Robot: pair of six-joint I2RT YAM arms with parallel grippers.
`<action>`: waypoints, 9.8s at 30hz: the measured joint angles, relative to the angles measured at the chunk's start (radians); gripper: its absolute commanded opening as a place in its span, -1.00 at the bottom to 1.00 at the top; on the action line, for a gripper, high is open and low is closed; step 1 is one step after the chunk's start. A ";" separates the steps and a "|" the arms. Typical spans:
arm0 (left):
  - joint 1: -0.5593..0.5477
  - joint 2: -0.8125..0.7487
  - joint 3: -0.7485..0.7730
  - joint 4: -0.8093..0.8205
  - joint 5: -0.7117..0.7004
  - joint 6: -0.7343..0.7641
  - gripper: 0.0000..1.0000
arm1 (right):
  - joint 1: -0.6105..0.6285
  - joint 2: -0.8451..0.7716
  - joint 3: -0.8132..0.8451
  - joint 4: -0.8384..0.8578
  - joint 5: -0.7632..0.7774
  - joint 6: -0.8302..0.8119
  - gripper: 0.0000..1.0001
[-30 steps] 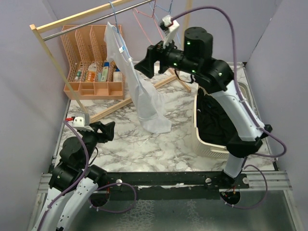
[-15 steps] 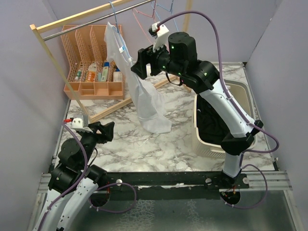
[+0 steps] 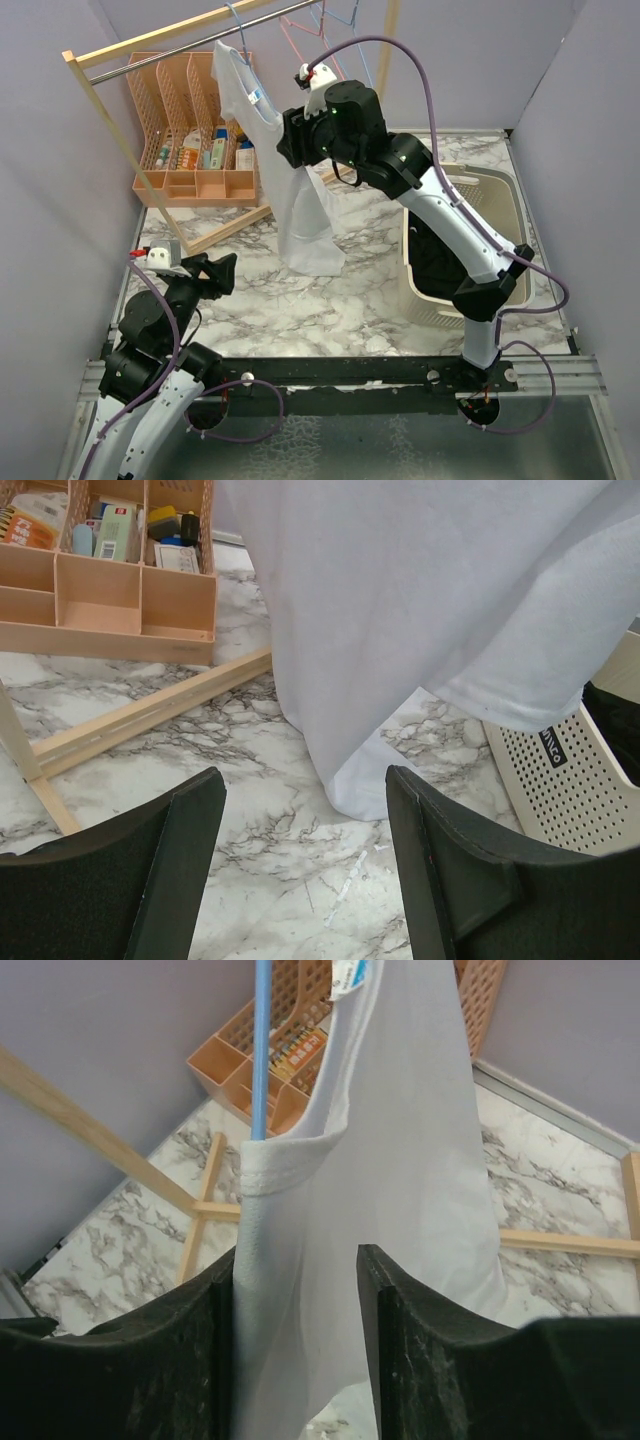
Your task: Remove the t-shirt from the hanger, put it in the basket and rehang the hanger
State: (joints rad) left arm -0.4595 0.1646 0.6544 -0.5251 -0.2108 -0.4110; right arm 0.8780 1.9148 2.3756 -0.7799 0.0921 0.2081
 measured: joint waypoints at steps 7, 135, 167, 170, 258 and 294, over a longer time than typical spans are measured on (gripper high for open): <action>0.000 0.000 0.000 0.000 0.000 0.000 0.36 | 0.000 0.004 -0.043 0.015 0.053 -0.005 -0.52; -0.001 0.428 0.663 0.102 0.734 0.238 -1.00 | 0.014 -1.056 -1.295 -0.012 0.206 0.214 -0.98; -0.001 0.626 0.314 0.543 1.247 -0.072 -1.00 | 0.010 -0.958 -1.222 0.209 -0.583 -0.093 -0.05; -0.001 0.624 0.314 0.581 1.253 -0.090 -1.00 | 0.010 -0.937 -1.252 0.213 -0.604 -0.092 -0.82; 0.000 0.214 -0.008 0.090 0.310 0.166 0.35 | -0.100 -0.172 -0.376 0.206 -0.048 -0.051 0.51; 0.002 -0.156 0.040 -0.090 -0.343 -0.034 0.23 | 0.378 -0.028 -1.105 0.757 -0.234 0.002 0.97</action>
State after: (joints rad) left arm -0.4576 0.0082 0.6949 -0.6151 -0.5541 -0.4446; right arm 1.2560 1.8866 1.2705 -0.0227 -0.1417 0.2104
